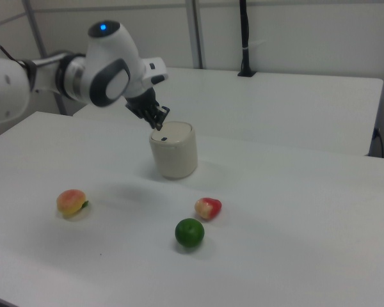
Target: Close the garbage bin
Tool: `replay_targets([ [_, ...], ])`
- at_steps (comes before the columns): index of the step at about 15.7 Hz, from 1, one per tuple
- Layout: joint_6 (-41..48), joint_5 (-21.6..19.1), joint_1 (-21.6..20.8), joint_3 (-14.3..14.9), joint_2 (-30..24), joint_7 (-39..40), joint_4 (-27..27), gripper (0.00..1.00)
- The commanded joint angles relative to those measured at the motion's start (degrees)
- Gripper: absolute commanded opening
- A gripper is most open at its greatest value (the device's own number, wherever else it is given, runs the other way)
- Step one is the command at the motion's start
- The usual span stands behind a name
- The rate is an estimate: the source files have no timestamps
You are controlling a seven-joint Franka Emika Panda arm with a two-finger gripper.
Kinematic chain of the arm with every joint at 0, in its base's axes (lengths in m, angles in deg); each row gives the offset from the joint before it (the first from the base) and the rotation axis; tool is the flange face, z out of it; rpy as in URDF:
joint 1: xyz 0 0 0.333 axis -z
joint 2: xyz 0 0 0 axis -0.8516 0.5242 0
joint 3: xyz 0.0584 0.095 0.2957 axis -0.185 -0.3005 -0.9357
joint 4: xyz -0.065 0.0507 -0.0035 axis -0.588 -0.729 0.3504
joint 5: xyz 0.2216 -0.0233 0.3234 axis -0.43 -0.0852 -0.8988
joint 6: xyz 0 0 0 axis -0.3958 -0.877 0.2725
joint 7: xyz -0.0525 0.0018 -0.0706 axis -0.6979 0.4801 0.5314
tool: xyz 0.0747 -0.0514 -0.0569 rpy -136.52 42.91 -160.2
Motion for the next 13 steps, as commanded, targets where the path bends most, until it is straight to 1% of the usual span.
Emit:
replay_targets([
  [1, 11.0, -5.7, 1.8, -0.1, -7.7, 0.2, 2.5, 0.75],
  [3, 16.4, -6.1, 2.1, 0.3, -10.3, 0.3, 2.5, 1.00],
  [6, 22.5, -6.0, 2.4, 0.7, -14.1, 0.5, 2.5, 1.00],
  [9, 26.9, -5.6, 2.3, 0.8, -16.6, -0.6, 2.5, 1.00],
  [11, 29.6, -4.5, 1.8, 0.8, -18.4, -2.4, 2.6, 1.00],
  [13, 33.5, -2.3, 1.6, 0.8, -20.1, -3.2, 2.6, 1.00],
])
